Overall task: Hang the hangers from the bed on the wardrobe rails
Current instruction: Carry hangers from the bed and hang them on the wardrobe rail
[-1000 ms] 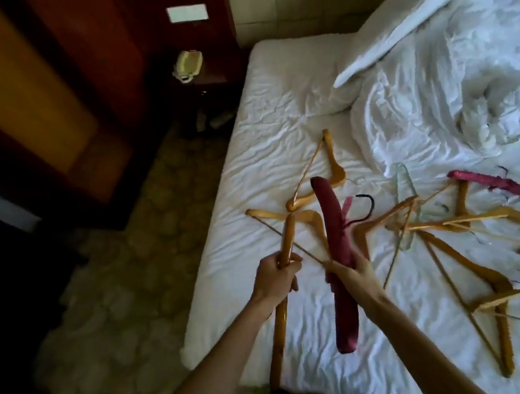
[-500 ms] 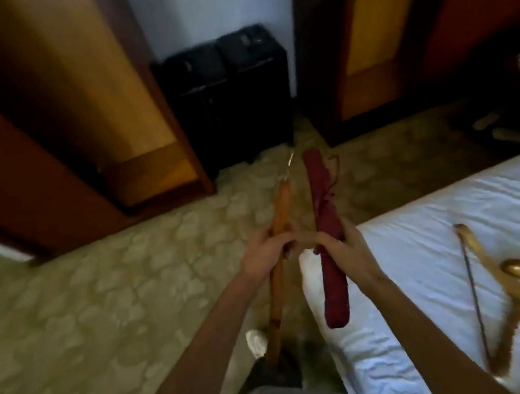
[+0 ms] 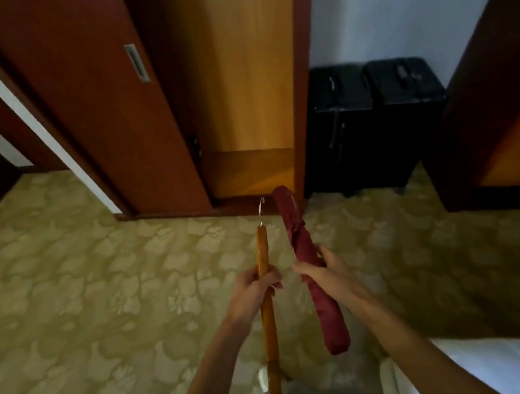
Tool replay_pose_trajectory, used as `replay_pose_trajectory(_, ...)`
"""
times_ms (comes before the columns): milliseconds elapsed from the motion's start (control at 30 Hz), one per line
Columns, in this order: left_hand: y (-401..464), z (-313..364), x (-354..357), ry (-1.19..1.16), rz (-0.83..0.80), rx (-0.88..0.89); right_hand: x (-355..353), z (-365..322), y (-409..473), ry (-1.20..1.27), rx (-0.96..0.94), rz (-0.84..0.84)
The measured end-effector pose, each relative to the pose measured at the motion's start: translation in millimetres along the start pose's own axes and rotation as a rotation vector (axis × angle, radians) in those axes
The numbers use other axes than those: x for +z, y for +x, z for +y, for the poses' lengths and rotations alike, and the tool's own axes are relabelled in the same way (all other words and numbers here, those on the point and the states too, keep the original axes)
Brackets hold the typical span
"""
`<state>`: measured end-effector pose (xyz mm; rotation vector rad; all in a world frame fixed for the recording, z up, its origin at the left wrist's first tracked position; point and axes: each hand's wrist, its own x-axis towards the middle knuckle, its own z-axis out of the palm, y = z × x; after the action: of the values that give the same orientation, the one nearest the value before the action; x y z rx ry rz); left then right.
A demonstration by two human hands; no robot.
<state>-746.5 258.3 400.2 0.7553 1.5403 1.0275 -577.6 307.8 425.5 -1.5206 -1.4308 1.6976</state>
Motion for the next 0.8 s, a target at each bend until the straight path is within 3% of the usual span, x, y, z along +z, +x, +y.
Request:
replay_pose_trajectory(333, 166, 104, -72, -0.06, -0.052, 0.091, 41, -121, 153, 0.03, -0.03, 0.111)
replay_pose_trajectory(600, 320, 171, -72, -0.079, -0.103, 0.084, 18, -176, 292, 0.09, -0.051, 0.23)
replay_pose_trajectory(800, 460, 273, -61, -0.053, -0.177, 0.135, -24, -263, 422, 0.145, -0.112, 0.252)
